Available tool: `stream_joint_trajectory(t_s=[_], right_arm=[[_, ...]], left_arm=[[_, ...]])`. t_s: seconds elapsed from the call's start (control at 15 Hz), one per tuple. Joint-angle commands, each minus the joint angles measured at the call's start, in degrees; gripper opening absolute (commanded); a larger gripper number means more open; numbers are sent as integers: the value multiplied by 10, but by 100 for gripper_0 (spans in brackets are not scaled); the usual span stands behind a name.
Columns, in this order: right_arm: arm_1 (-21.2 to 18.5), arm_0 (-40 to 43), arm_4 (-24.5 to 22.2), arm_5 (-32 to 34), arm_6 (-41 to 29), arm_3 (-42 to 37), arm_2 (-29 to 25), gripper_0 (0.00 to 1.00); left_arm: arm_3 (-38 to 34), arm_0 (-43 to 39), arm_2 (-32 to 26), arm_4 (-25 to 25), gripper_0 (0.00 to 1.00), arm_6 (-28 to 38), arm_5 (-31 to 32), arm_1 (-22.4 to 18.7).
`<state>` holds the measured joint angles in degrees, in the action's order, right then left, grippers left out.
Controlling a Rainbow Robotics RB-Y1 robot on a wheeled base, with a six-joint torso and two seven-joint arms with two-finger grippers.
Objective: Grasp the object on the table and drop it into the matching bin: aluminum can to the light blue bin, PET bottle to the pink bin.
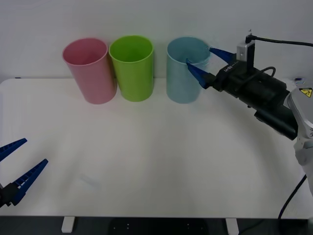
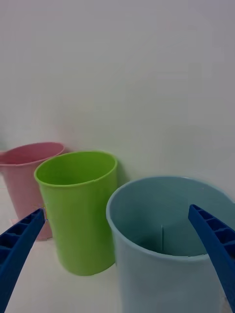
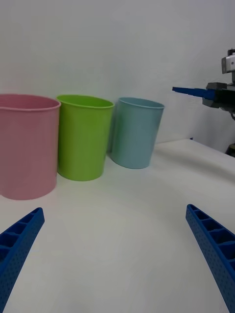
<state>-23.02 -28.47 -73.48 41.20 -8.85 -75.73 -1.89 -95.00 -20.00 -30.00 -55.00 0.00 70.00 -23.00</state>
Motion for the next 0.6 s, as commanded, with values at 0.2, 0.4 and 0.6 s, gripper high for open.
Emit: stream_joint_trajectory(t_s=[0.2, 0.4, 0.6], right_arm=[[-48, 96, 40, 23, 21, -90, 21, 100], [-67, 133, 56, 64, 68, -110, 21, 100], [-86, 157, 75, 102, 123, -110, 19, 100]], left_arm=[[0, 0, 0, 0, 100, 0, 0, 0], [0, 0, 0, 0, 100, 0, 0, 0], [0, 0, 0, 0, 100, 0, 0, 0]])
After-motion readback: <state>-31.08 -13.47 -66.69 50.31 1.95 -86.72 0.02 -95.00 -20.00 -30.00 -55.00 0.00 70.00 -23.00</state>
